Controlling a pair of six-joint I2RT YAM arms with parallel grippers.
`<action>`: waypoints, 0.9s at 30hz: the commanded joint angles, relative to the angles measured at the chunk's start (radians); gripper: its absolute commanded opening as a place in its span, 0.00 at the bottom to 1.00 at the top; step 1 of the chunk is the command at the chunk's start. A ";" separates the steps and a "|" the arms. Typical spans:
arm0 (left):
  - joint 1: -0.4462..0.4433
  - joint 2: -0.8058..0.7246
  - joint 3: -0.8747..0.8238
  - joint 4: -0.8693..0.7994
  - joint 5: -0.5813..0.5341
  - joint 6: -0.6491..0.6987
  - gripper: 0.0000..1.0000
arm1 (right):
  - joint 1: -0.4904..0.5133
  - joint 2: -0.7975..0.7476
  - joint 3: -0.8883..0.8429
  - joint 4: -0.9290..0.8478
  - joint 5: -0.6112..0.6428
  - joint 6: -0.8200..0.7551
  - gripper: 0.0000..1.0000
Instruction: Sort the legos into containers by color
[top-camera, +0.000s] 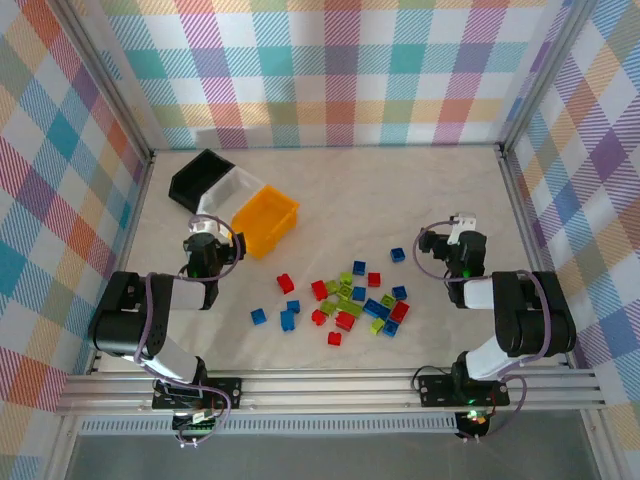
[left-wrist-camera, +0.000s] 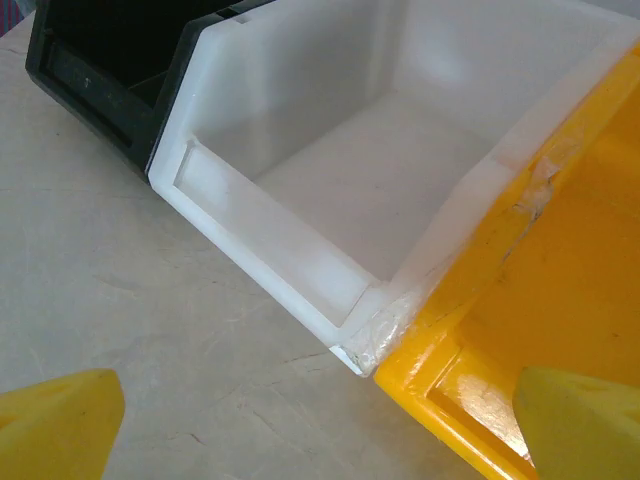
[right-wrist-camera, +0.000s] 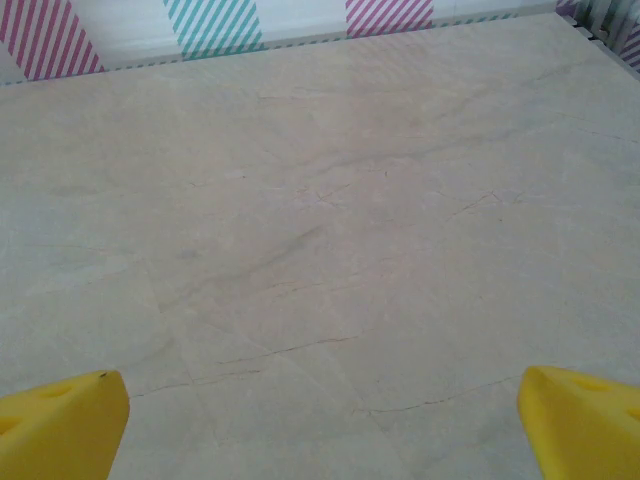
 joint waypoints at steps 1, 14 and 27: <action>0.004 0.004 0.005 0.020 0.014 0.016 1.00 | 0.006 -0.010 -0.002 0.023 -0.006 -0.008 1.00; 0.004 0.003 0.005 0.022 0.016 0.017 1.00 | 0.006 -0.010 -0.001 0.023 -0.005 -0.007 1.00; 0.005 0.003 0.005 0.022 0.016 0.017 1.00 | 0.006 -0.008 0.007 0.011 -0.004 -0.007 1.00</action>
